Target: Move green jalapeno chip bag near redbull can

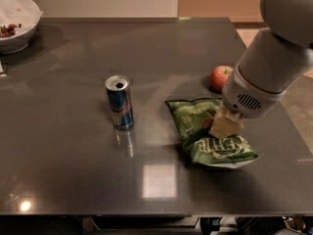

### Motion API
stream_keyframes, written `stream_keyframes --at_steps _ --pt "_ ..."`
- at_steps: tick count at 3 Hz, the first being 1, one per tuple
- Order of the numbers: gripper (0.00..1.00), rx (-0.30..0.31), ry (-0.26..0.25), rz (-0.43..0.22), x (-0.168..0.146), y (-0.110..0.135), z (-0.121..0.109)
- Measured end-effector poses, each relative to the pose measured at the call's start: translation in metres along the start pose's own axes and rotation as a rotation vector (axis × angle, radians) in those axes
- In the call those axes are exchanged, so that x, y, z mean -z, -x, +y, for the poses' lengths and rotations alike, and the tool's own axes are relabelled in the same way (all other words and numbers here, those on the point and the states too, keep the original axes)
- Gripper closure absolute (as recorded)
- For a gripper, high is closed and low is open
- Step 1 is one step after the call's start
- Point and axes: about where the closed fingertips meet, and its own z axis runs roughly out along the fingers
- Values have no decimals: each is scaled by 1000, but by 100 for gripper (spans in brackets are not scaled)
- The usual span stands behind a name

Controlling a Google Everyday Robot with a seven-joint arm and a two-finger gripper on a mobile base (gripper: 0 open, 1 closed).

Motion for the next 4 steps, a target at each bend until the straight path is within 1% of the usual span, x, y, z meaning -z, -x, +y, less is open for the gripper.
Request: stream_keyframes --at_steps 1,2,3,4 --pt "100 73 34 -43 8 27 9" --pt "100 123 73 -66 6 48 15" --pt "80 137 107 -68 -4 60 15" --pt "59 137 131 -66 -14 66 14"
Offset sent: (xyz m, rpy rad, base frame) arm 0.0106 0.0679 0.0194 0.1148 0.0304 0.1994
